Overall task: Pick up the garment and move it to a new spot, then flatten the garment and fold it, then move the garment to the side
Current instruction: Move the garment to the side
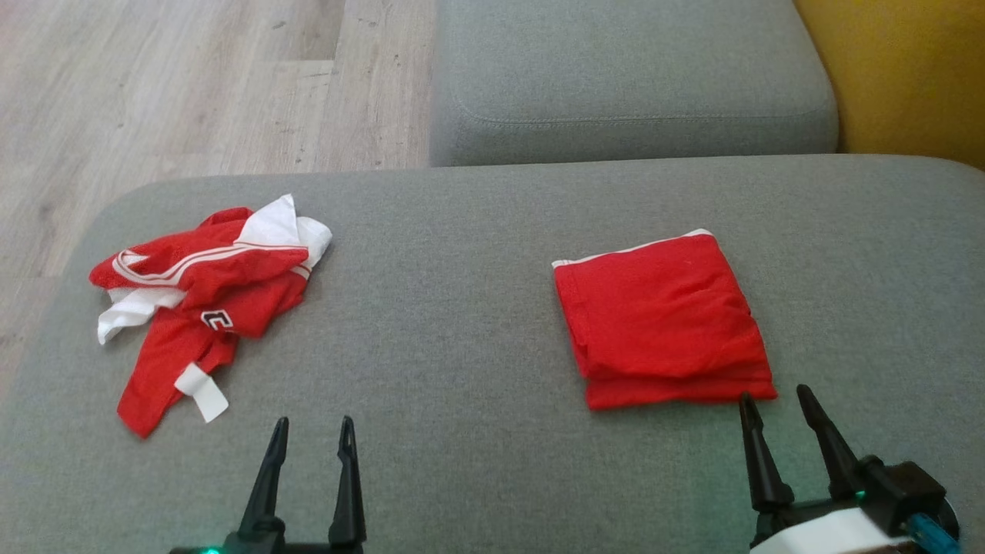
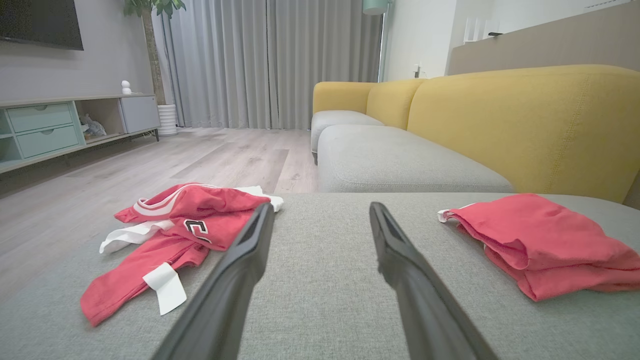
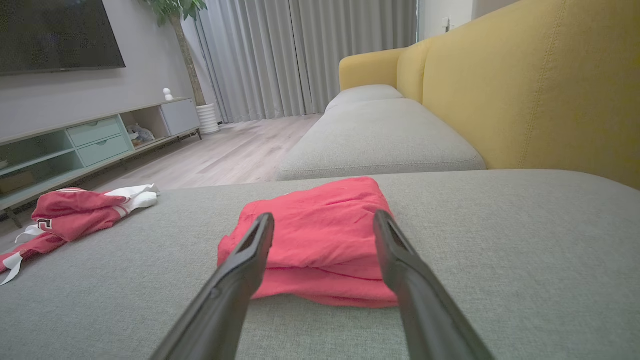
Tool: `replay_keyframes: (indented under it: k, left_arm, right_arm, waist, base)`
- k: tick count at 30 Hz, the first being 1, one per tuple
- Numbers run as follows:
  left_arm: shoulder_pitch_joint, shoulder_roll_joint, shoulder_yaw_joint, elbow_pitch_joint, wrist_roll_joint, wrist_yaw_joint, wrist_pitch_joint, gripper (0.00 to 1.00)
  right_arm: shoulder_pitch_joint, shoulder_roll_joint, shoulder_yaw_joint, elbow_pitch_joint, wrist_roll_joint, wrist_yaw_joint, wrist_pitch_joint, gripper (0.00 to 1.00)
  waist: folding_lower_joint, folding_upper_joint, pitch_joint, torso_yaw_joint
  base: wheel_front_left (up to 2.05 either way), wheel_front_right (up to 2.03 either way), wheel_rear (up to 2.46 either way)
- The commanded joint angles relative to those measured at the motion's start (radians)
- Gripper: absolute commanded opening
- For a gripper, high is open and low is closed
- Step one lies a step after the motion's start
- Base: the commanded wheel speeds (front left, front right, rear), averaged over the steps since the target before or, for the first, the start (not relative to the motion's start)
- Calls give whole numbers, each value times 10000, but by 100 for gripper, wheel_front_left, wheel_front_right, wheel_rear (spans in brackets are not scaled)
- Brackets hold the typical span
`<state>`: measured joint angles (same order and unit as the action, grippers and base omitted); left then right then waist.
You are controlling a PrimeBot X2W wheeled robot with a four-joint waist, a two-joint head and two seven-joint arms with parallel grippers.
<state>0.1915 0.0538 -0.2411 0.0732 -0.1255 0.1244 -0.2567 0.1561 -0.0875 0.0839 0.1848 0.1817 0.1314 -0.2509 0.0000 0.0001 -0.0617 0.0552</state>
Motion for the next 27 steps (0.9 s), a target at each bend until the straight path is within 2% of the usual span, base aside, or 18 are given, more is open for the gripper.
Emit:
replay_keyframes:
  k: [1, 18, 27]
  left_arm:
    - [-355, -36, 355, -310, -104, 93, -51, 100]
    - [-495, -36, 321, -494, -25, 217, -51, 100]
    - [-962, -36, 54, -863, 139, 427, -51, 100]
  right_arm:
    - [-287, -177, 219, -285, -87, -7, -108, 100]
    - [-423, -322, 69, -14, -262, -7, -109, 100]
    - [-1670, -738, -100, 686, -635, -7, -109, 100]
  waist:
    - [0, -1, 5, 1]
    - [0, -1, 386, -36]
    - [0, -1, 1334, 52]
  base:
    - [0, 0, 0]
    - [0, 0, 0]
    - [0, 0, 0]
